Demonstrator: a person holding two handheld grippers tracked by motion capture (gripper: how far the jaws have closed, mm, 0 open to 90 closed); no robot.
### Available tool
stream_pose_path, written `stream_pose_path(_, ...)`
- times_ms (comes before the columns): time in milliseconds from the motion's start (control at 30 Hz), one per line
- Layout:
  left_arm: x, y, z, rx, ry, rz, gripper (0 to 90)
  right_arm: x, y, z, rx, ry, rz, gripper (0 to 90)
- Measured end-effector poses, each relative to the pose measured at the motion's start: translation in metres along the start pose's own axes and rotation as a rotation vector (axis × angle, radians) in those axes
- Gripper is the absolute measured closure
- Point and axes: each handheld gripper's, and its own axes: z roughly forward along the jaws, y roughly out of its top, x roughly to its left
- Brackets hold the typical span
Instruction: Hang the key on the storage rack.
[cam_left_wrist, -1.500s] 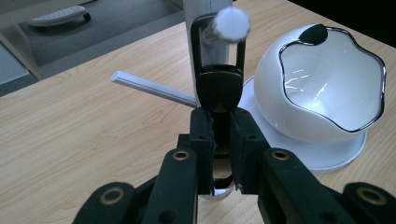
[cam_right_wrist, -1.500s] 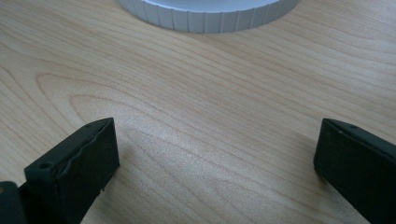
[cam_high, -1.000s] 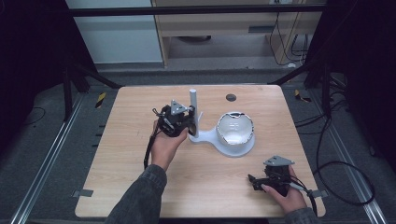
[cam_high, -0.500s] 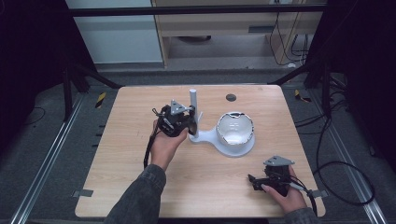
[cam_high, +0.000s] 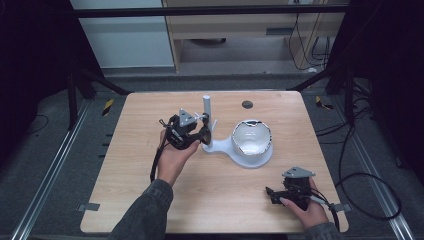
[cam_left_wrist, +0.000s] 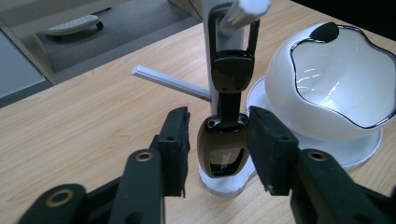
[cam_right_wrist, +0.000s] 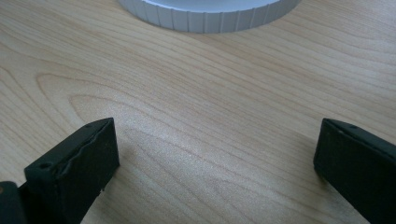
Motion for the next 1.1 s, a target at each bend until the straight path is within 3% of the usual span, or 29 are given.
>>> stream_pose_path(400,-0.003,-0.006,-0.007,0.015,-0.018,-0.010,21.5,0.000,0.000,0.000,0.000,-0.001,-0.001,0.4)
stream_pose_path(500,-0.006,-0.011,-0.009,0.039,-0.023,-0.031,8.0,0.000,0.000,0.000,-0.002,0.000,-0.001,0.4)
stream_pose_path(1100,-0.006,-0.038,-0.023,0.075,-0.089,-0.025,4.9,0.000,0.000,0.000,-0.001,0.001,0.002,0.4)
